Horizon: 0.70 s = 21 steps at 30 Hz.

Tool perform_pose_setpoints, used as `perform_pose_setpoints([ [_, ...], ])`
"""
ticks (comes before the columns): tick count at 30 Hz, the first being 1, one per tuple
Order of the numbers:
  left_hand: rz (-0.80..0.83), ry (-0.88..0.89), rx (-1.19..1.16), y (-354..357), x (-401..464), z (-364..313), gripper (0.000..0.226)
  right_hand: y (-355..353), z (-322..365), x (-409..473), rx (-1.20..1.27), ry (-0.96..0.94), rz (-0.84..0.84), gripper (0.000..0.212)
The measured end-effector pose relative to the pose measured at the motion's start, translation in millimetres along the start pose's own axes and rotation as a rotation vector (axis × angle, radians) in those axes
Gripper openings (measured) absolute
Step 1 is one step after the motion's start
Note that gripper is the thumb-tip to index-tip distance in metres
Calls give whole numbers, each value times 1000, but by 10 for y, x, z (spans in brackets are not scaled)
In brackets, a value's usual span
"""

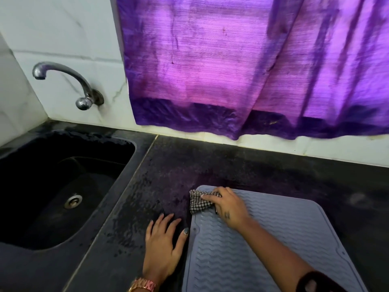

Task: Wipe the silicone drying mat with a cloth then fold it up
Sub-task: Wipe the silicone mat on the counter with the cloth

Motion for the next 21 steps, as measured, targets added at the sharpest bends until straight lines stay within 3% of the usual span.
perform_pose_setpoints([
  [7, -24, 23, 33, 4, 11, 11, 76, 43, -81, 355, 3, 247, -19, 57],
  [16, -11, 22, 37, 21, 7, 15, 75, -45, -99, 354, 275, 415, -28, 46],
  [21, 19, -9, 70, 50, 11, 31, 69, -138, -49, 209, 705, 628, -153, 31],
])
Point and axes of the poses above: each hand's wrist, its own x-axis towards the middle knuckle, its own y-axis out of the palm, z = x × y, the point moved 3 cm from there along x, towards the middle knuckle, and after that the axes turned 4 degrees about x, right-handed, at the moved point
